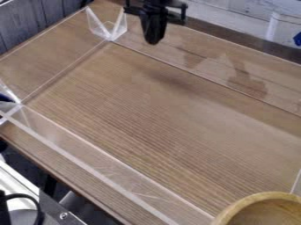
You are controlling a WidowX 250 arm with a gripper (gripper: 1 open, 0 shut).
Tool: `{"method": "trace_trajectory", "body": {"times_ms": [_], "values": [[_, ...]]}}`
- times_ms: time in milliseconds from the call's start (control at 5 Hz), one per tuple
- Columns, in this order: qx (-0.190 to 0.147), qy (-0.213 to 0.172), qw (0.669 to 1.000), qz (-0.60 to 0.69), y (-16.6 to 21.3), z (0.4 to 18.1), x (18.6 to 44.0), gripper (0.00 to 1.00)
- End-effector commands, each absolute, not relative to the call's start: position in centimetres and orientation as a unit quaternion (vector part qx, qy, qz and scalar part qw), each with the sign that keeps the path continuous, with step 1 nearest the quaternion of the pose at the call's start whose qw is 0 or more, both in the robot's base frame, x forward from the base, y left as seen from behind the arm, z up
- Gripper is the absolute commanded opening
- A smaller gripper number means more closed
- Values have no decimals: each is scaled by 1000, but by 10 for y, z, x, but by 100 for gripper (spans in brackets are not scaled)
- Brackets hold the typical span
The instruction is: Remove the green block from inside the brown bowl and put it on the table
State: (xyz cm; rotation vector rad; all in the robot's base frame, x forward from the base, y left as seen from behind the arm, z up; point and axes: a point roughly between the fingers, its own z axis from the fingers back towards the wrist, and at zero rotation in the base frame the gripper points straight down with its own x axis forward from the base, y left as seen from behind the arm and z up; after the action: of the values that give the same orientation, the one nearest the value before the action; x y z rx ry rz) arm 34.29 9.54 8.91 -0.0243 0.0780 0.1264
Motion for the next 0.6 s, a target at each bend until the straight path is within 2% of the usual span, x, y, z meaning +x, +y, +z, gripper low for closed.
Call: {"method": "trace_trajectory", "body": {"times_ms": [0, 400], "values": [[-1, -5, 999, 54, 101, 103, 365, 0], [1, 19, 999, 43, 105, 76, 380, 0]]}}
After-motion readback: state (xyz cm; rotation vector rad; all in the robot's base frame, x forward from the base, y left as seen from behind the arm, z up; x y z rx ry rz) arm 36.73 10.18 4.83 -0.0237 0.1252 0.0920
